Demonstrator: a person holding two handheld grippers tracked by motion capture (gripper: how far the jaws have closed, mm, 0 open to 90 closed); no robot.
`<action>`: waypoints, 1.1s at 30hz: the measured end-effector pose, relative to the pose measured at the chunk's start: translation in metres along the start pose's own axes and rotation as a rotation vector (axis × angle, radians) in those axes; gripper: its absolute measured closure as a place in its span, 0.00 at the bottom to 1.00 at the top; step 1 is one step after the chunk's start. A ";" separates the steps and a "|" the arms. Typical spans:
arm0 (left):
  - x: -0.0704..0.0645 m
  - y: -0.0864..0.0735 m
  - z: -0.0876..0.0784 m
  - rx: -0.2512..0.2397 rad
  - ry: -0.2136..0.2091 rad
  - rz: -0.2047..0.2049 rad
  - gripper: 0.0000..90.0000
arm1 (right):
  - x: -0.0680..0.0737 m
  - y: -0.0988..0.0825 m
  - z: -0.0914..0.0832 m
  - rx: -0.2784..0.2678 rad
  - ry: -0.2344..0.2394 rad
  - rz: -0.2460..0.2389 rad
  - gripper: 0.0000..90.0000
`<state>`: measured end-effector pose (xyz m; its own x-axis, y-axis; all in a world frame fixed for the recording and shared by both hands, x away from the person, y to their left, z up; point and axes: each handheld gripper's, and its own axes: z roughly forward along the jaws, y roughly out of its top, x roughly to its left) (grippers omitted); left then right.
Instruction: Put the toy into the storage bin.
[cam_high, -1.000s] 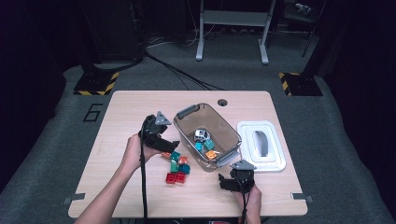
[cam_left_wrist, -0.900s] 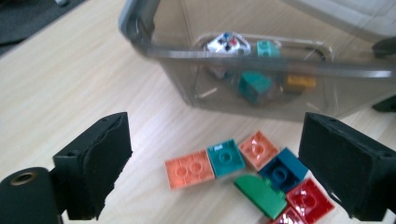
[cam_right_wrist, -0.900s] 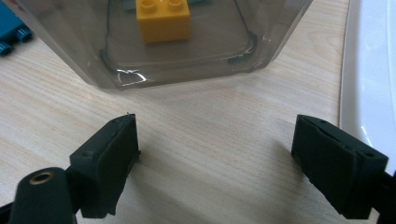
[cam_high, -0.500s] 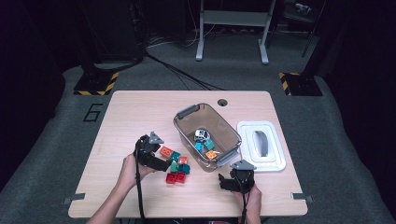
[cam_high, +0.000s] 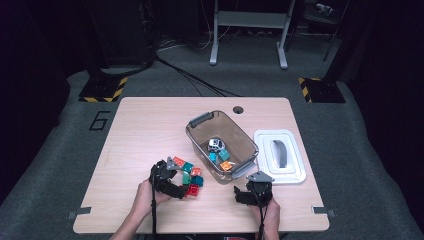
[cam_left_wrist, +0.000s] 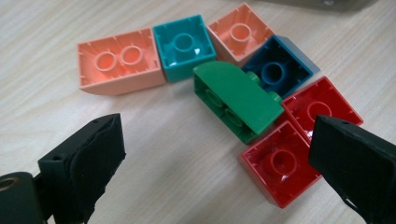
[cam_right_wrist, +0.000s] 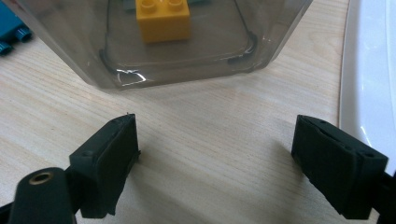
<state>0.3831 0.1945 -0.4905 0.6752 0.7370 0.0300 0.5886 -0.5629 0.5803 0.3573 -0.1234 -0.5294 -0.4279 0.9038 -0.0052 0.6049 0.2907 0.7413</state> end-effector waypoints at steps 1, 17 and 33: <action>-0.002 -0.001 0.001 -0.003 0.010 0.003 0.04 | 0.000 0.000 0.000 0.000 0.000 0.000 0.16; 0.017 -0.012 -0.009 0.029 0.063 -0.013 0.08 | 0.001 0.000 -0.001 0.003 -0.003 0.007 0.16; 0.004 -0.008 -0.002 0.058 0.037 0.025 0.19 | 0.000 0.000 0.000 0.000 -0.001 0.000 0.16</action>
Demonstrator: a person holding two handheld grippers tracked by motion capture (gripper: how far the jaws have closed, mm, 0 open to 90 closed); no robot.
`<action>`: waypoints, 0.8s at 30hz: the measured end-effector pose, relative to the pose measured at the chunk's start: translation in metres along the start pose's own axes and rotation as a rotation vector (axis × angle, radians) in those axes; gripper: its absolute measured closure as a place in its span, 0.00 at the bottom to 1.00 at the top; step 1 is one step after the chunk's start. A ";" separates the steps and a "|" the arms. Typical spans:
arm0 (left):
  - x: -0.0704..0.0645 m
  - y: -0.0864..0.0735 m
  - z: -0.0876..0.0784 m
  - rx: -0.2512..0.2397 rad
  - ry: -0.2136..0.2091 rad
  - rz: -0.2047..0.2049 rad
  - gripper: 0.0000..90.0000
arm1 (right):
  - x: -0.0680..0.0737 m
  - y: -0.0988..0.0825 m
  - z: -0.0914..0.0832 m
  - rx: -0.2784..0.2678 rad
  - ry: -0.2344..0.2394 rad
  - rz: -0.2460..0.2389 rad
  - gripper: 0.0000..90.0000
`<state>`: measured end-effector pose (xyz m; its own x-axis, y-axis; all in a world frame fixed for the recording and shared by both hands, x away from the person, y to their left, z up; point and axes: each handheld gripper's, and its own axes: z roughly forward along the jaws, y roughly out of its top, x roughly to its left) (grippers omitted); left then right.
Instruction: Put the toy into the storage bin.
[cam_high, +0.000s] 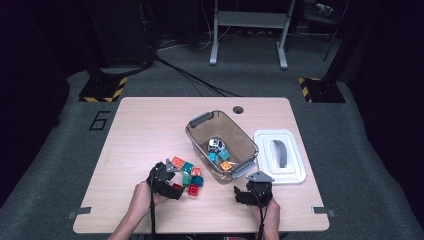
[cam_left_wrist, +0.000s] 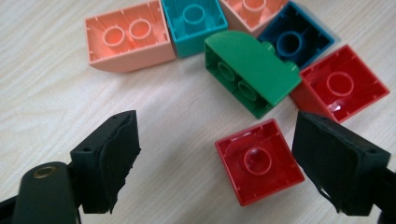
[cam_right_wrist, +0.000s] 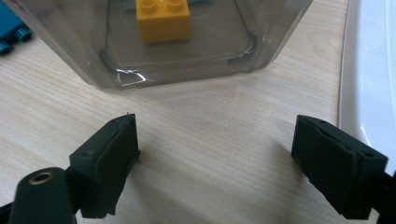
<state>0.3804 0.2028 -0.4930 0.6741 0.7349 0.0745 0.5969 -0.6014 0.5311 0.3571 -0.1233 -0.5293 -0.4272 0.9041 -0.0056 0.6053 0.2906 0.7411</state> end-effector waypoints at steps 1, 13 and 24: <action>0.001 -0.001 0.000 0.003 -0.004 -0.003 0.22 | 0.000 0.000 0.000 0.000 0.001 -0.002 0.16; 0.013 -0.003 -0.006 0.017 -0.009 -0.006 0.30 | 0.000 0.000 0.000 0.000 0.001 0.001 0.16; 0.010 0.000 0.002 0.013 -0.071 0.007 0.62 | 0.000 0.000 0.000 -0.001 0.001 0.000 0.16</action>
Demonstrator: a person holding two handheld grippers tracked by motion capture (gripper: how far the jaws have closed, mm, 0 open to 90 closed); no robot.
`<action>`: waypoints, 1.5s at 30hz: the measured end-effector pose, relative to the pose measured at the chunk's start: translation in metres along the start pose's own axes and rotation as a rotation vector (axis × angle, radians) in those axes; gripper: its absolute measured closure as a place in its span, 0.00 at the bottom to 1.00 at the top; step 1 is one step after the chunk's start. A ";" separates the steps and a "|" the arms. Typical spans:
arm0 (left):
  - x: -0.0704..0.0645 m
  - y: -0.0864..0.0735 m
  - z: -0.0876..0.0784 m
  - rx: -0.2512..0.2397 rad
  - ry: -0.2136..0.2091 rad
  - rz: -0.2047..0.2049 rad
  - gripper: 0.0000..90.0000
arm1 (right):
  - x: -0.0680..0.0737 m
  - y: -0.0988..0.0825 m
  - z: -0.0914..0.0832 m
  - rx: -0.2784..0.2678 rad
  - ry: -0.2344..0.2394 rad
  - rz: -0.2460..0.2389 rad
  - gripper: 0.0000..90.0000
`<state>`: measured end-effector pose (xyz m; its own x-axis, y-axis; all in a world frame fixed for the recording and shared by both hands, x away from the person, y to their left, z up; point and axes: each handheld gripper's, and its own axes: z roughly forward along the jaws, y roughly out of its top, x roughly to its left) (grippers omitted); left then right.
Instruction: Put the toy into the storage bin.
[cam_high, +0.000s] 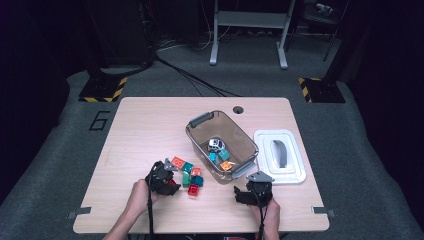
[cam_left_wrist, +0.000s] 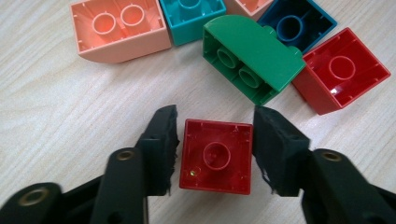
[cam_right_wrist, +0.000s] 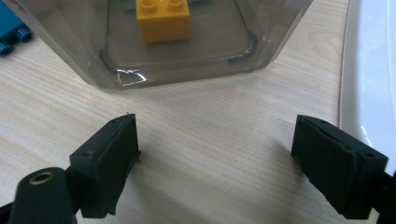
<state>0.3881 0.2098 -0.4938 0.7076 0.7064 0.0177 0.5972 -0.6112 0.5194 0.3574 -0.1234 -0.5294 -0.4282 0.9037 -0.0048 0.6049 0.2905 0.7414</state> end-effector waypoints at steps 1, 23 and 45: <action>0.000 0.000 0.000 -0.003 -0.001 0.001 0.64 | 0.000 0.000 0.000 0.000 0.000 0.001 0.16; 0.014 0.008 -0.020 -0.054 -0.003 -0.026 0.65 | 0.000 0.000 0.000 0.000 0.000 -0.002 0.16; 0.030 0.044 -0.049 -0.118 0.022 -0.012 0.65 | 0.000 0.000 0.000 0.000 0.000 0.000 0.16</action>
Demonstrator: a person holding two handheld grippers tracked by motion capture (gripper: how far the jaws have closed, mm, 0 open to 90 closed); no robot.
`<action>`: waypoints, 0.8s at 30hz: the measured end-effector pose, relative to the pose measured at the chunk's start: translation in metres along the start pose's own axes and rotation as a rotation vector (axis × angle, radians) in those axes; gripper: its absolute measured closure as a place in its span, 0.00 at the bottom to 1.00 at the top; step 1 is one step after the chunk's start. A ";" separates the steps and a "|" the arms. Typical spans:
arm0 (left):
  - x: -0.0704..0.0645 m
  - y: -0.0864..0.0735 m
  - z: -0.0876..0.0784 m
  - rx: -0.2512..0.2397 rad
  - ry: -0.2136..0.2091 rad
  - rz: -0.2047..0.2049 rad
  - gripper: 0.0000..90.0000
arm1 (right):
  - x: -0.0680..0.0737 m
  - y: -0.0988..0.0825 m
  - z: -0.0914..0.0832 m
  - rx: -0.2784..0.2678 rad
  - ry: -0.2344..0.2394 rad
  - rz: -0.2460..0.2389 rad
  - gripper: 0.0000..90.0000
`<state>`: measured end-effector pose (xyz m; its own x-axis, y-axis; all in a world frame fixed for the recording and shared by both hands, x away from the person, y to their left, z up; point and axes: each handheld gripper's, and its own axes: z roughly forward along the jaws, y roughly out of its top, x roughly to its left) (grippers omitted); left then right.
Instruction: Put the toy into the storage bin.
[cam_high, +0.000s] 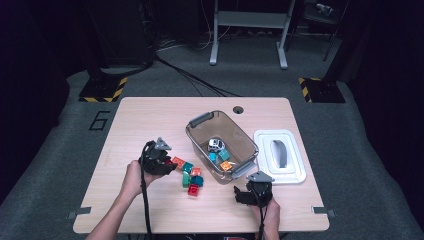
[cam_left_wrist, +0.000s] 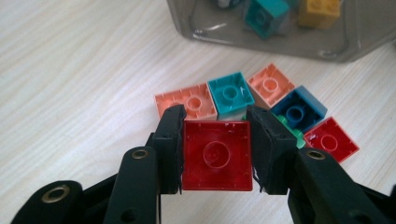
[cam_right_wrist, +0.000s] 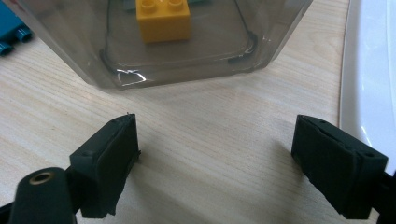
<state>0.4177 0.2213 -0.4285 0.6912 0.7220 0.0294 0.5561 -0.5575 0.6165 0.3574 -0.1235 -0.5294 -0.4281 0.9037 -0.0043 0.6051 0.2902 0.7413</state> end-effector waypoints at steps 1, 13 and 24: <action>0.000 0.002 -0.001 -0.004 0.002 0.000 0.65 | 0.000 0.000 0.000 0.000 0.000 0.001 0.16; 0.000 0.033 -0.015 -0.042 0.018 0.023 0.65 | 0.000 0.000 0.000 0.000 0.000 0.001 0.16; 0.000 0.062 -0.028 -0.078 0.038 0.051 0.65 | 0.000 0.000 0.000 0.000 0.000 0.001 0.16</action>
<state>0.4393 0.1979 -0.3682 0.6991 0.7092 0.0914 0.4815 -0.5614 0.6730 0.3575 -0.1235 -0.5295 -0.4275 0.9040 -0.0031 0.6056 0.2889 0.7415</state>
